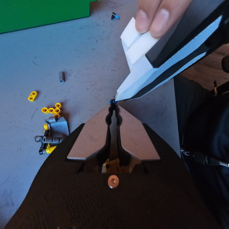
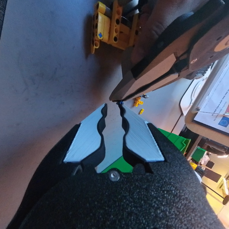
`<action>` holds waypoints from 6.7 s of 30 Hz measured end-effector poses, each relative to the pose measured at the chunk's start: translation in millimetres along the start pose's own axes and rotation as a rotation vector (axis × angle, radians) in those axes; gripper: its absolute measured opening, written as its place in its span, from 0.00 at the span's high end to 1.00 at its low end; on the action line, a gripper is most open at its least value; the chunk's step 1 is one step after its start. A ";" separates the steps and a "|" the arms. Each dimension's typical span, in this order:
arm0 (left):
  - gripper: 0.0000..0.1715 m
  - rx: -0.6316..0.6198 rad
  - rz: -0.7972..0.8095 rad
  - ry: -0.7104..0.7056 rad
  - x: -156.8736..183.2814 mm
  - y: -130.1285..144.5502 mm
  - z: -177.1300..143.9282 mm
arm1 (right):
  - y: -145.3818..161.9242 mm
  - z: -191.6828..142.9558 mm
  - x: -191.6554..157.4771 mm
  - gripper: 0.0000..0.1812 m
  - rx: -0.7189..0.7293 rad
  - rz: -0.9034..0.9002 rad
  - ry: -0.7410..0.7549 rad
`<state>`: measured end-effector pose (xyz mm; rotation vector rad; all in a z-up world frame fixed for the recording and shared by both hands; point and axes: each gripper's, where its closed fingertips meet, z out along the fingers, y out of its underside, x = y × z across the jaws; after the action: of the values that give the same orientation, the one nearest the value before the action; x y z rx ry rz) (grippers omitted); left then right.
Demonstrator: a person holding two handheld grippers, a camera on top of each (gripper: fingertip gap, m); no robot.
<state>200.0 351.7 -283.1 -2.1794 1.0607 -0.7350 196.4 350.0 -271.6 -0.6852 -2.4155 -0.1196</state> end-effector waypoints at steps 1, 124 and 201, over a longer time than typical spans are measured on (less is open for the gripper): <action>1.00 -0.005 -0.003 0.001 0.0 0.7 0.6 | 0.2 0.8 -0.8 0.90 -0.011 -0.014 -0.003; 1.00 -0.044 -0.144 0.275 -8.9 1.8 7.4 | 19.0 4.5 7.8 0.96 0.007 0.021 -0.069; 1.00 -0.172 0.373 0.180 26.3 13.7 12.2 | -13.1 -7.3 -26.8 0.93 0.543 0.713 -0.196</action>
<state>215.6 326.6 -295.4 -1.9933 1.6210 -0.6952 211.8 325.0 -280.4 -1.2655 -2.0746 0.8871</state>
